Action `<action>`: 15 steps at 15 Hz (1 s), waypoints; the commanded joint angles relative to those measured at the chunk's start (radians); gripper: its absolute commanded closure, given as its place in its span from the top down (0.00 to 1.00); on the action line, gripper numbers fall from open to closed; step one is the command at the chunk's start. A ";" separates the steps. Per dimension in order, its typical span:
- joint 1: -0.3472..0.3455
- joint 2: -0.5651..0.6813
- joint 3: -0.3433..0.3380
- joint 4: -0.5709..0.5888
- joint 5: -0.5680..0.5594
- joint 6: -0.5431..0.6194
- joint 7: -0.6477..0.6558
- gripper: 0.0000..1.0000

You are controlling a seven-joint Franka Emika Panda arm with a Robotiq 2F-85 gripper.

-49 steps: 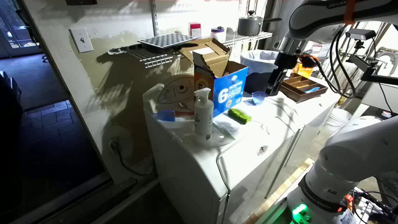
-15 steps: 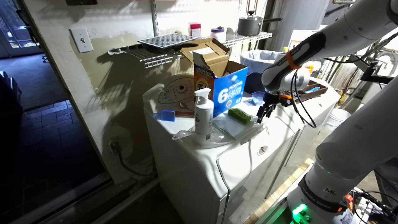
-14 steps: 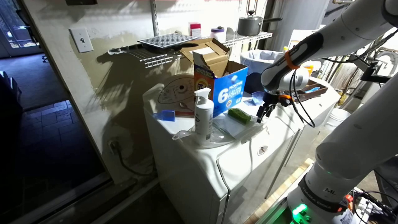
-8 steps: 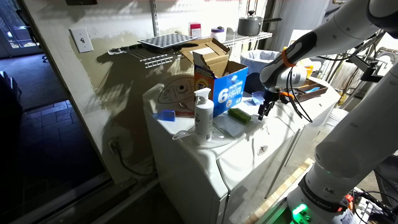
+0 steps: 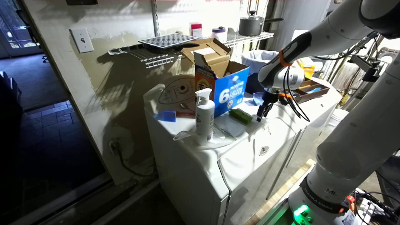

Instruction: Use the hand broom to brush the white substance onto the dustpan

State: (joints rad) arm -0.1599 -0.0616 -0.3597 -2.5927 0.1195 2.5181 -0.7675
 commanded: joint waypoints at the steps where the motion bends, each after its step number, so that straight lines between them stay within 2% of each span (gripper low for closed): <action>1: -0.015 0.026 0.036 0.031 0.065 -0.028 -0.061 0.60; 2: -0.015 0.025 0.042 0.031 0.068 -0.028 -0.066 0.64; 3: -0.015 0.021 0.048 0.028 0.064 -0.032 -0.067 0.63; 5: -0.019 0.018 0.058 0.026 0.026 -0.049 -0.048 0.50; 10: -0.038 0.036 0.077 0.014 -0.173 -0.028 0.085 0.13; 12: -0.042 0.029 0.079 0.014 -0.226 -0.028 0.134 0.02; 15: -0.040 0.002 0.083 0.005 -0.230 -0.035 0.177 0.02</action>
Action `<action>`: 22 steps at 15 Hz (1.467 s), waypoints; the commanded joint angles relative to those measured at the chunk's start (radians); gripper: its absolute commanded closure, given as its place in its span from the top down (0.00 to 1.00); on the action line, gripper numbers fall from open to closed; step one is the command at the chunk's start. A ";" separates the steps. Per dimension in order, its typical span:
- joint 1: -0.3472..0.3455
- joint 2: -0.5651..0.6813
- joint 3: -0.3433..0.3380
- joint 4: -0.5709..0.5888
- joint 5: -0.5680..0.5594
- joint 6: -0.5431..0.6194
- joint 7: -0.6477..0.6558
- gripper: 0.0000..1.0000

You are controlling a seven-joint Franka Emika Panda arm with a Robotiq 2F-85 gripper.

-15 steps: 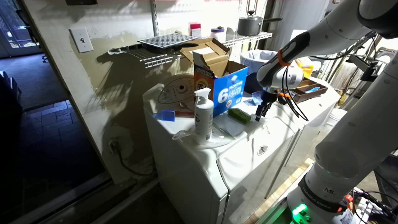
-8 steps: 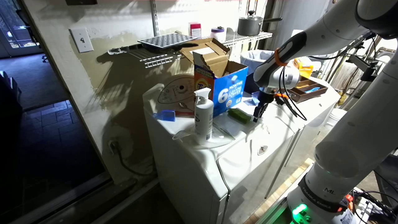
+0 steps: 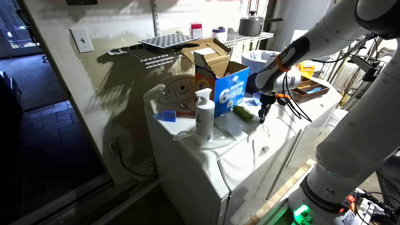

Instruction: Use the hand broom to brush the white substance onto the dustpan

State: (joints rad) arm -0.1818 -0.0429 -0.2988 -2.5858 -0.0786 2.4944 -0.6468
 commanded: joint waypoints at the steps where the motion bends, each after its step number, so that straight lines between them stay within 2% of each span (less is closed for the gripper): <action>1: -0.018 -0.026 0.025 -0.009 -0.038 -0.008 0.073 0.03; 4: -0.020 -0.069 0.034 -0.039 -0.106 0.008 0.146 0.03; 7: -0.025 -0.134 0.058 -0.071 -0.284 0.030 0.299 0.03; 10: -0.035 -0.195 0.116 -0.094 -0.494 -0.001 0.458 0.03; 17: 0.007 -0.274 0.277 -0.144 -0.871 -0.220 0.696 0.03; 20: 0.047 -0.273 0.321 -0.149 -0.964 -0.317 0.790 0.03; 21: 0.052 -0.246 0.273 -0.130 -0.903 -0.271 0.731 0.11; 22: 0.063 -0.247 0.284 -0.133 -0.921 -0.292 0.754 0.11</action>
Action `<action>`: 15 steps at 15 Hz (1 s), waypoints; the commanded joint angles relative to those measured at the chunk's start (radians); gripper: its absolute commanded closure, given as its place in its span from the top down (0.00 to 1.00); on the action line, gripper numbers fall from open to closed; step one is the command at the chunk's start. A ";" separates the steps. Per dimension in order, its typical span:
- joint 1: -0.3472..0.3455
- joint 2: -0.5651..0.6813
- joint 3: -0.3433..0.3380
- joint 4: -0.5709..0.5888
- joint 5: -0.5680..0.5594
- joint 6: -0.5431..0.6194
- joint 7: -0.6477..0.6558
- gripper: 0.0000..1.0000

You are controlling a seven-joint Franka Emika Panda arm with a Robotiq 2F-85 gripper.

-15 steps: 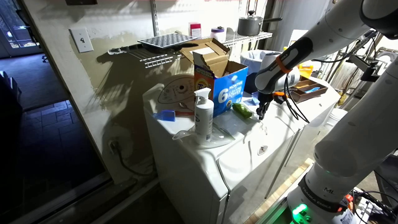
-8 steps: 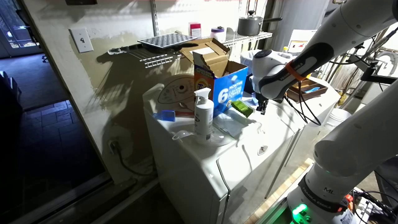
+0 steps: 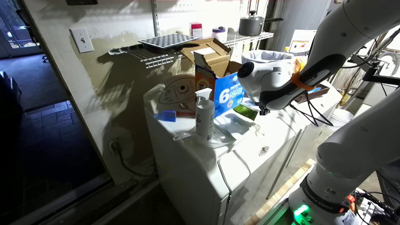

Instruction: Use the hand broom to brush the white substance onto the dustpan

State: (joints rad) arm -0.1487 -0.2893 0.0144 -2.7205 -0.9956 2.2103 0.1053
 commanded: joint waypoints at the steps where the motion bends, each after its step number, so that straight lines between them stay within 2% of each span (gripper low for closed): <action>1: 0.037 0.000 -0.024 0.001 -0.013 -0.018 0.014 0.11; 3: 0.040 0.000 -0.023 0.001 -0.017 -0.023 0.018 0.11; 4: 0.040 -0.001 -0.023 0.001 -0.017 -0.023 0.018 0.03; 7: 0.040 0.029 -0.038 -0.031 -0.050 0.002 0.030 0.03; 9: 0.053 0.080 -0.032 -0.022 -0.062 0.018 0.040 0.03; 15: 0.106 0.108 -0.012 -0.032 -0.116 0.059 0.048 0.03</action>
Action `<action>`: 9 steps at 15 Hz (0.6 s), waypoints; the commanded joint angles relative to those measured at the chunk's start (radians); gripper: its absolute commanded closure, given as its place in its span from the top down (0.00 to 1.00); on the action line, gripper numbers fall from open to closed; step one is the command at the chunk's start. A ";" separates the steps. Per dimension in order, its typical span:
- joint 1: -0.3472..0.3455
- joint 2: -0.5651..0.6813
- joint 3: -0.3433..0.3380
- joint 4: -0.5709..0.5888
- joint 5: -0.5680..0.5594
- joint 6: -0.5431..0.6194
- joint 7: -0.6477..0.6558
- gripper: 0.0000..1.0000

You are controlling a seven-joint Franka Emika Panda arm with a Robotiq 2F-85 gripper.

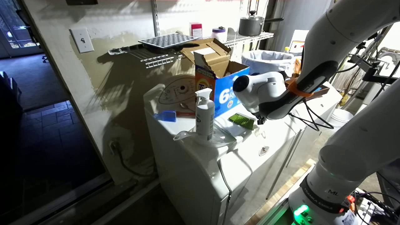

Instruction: Use the hand broom to brush the white substance onto the dustpan

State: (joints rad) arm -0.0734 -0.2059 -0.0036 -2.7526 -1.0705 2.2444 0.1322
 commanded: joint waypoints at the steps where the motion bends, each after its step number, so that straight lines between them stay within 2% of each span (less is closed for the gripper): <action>1: 0.040 0.026 0.009 0.001 -0.038 0.030 0.015 0.03; 9: 0.103 0.058 0.019 0.001 0.050 0.078 -0.029 0.03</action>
State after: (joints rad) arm 0.0075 -0.1825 0.0063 -2.7523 -1.0693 2.3013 0.1298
